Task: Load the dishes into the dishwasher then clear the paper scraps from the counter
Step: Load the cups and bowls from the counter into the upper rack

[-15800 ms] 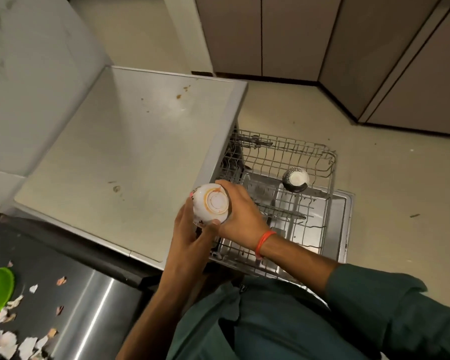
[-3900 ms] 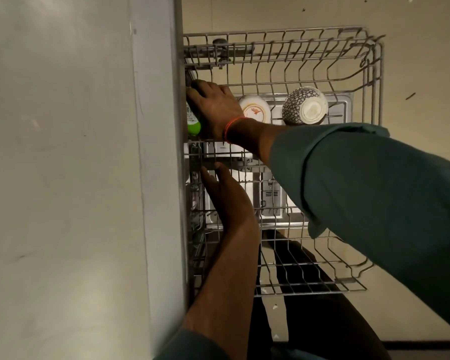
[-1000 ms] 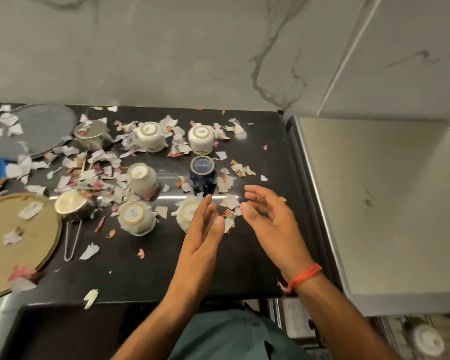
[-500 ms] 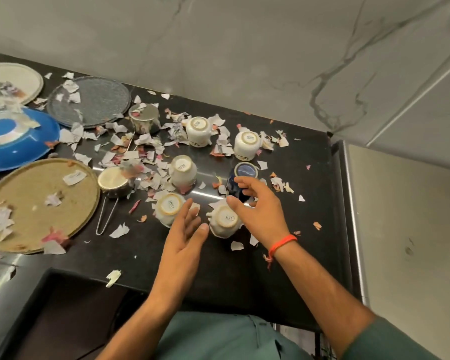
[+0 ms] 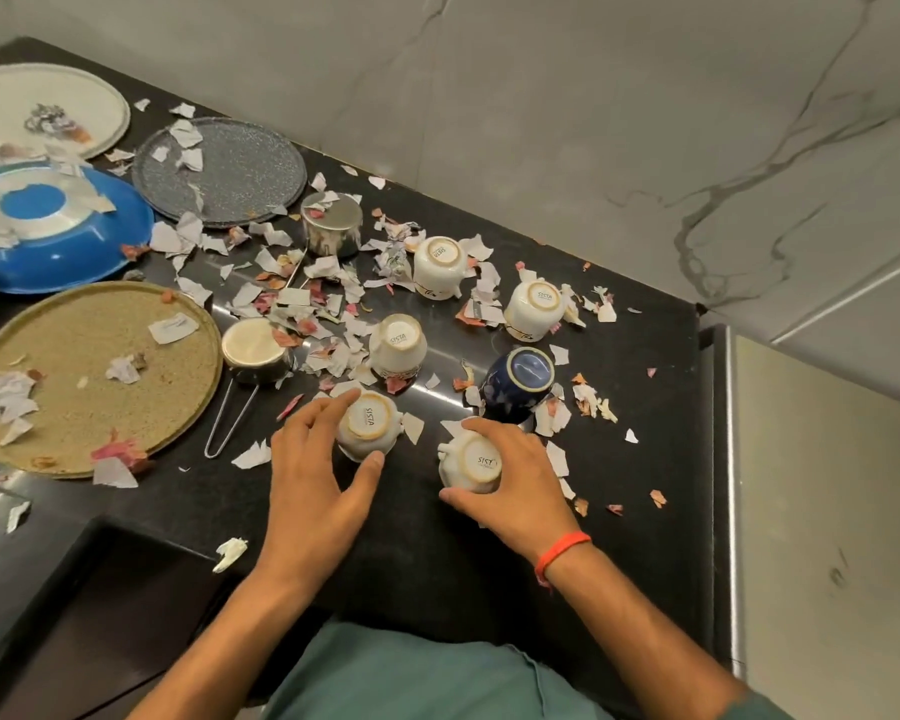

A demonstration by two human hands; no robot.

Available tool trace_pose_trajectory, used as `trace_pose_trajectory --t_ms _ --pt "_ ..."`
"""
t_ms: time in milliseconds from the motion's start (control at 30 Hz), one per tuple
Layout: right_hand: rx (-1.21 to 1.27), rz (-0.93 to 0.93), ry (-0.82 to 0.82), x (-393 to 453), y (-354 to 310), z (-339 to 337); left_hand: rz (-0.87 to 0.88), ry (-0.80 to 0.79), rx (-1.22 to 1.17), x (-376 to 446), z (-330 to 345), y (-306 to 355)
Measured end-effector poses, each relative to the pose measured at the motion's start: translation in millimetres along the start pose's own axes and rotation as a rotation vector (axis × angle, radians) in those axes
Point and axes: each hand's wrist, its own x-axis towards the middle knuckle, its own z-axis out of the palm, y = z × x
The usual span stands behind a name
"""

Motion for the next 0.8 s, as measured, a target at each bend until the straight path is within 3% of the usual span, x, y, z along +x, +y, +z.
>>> trace_pose_trajectory --t_ms 267,533,800 --pt "-0.108 -0.051 0.057 -1 -3 0 -0.062 -0.120 -0.049 18 9 -5" --pt "0.065 -0.052 0.230 -18 -10 -7 -0.060 -0.163 0.000 32 4 -8" --pt "0.211 0.019 0.397 -48 -3 -19 0.057 -0.274 -0.174 19 5 26"
